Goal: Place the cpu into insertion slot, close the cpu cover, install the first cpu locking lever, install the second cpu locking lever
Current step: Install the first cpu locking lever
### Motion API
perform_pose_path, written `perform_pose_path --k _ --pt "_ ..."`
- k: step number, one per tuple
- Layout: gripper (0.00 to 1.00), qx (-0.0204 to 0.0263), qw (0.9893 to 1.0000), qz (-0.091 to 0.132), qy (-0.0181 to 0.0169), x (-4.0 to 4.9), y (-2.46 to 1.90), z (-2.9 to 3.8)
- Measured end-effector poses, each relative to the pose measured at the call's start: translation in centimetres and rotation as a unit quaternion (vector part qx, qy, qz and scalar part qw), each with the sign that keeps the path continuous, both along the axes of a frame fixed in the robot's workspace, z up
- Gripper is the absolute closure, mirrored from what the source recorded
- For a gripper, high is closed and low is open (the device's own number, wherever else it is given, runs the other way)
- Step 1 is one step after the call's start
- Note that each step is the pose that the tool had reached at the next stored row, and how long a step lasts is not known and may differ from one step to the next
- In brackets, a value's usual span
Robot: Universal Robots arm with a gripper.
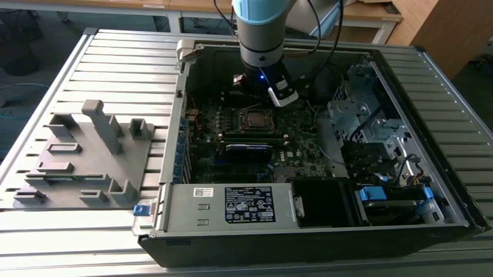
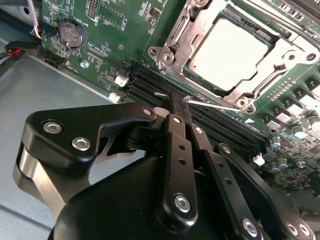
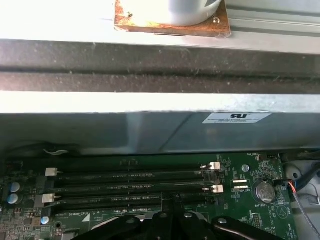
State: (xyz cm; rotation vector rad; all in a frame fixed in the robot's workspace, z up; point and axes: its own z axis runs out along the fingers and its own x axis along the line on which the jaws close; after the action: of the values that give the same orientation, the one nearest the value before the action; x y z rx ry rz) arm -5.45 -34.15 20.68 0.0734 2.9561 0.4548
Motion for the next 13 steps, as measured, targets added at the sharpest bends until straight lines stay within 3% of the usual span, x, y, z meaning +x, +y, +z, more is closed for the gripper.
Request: perform_pose_path --k 13 --pt "0.90 -0.0031 1.0000 -0.003 -0.0059 -0.25 0.41 -0.43"
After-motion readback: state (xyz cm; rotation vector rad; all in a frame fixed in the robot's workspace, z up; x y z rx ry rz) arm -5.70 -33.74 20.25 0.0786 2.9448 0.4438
